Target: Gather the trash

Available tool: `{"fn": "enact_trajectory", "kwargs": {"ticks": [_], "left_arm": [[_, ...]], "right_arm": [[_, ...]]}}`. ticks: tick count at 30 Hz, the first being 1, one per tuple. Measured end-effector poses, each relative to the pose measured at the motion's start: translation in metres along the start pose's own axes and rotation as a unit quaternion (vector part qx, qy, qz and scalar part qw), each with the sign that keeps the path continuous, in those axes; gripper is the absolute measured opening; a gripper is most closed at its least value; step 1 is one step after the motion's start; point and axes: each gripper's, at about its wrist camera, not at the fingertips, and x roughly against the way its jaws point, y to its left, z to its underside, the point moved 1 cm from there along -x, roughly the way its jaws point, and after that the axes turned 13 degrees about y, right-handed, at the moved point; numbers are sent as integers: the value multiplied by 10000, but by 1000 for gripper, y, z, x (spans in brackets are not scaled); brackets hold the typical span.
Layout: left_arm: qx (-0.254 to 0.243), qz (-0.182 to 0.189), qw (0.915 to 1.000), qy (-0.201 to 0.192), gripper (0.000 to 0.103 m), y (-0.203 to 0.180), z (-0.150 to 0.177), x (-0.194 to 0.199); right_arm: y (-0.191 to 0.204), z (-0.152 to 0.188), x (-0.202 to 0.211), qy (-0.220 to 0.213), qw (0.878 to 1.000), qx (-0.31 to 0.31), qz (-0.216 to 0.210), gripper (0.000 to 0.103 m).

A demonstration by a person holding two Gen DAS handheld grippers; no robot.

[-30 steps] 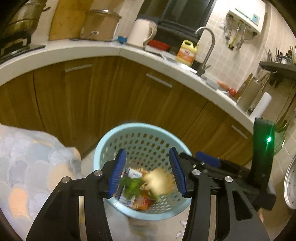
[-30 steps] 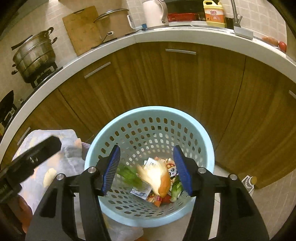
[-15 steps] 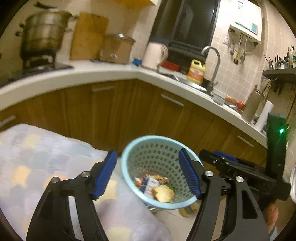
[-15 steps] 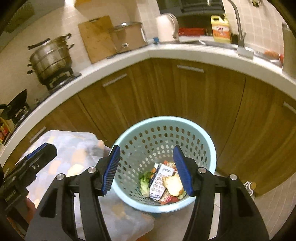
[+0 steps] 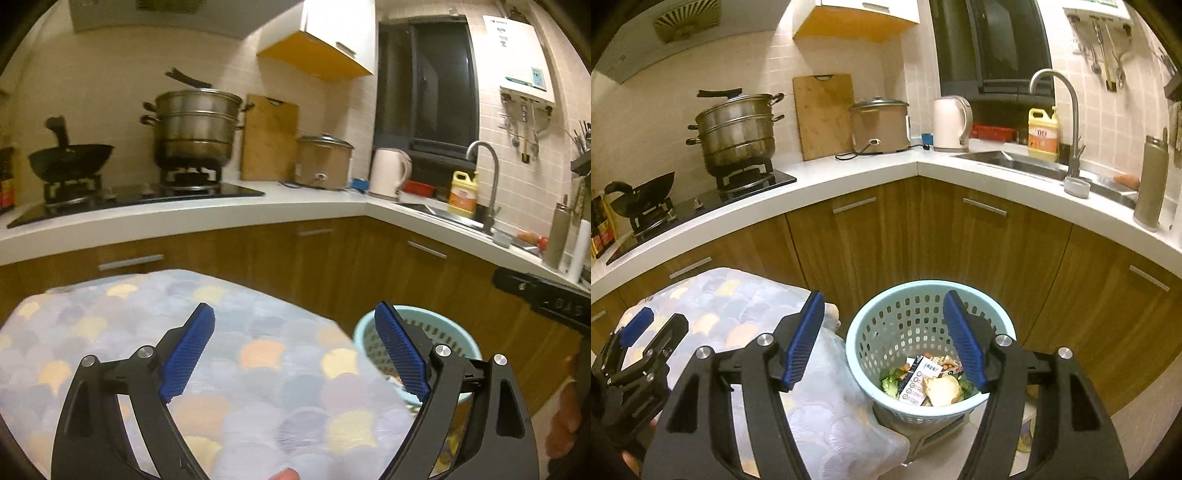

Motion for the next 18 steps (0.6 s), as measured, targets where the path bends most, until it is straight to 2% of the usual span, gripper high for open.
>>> {"fn": "enact_trajectory", "kwargs": {"ticks": [5, 10, 18], "left_arm": [[150, -11, 9999, 3, 86, 11, 1, 1], [28, -181, 9998, -9, 86, 7, 4, 3], [-98, -333, 9994, -50, 89, 0, 7, 5]], "right_arm": [[17, 12, 4, -90, 9997, 109, 214, 64], [20, 21, 6, -189, 9990, 57, 411, 65], [13, 32, 0, -99, 9990, -34, 436, 65]]}}
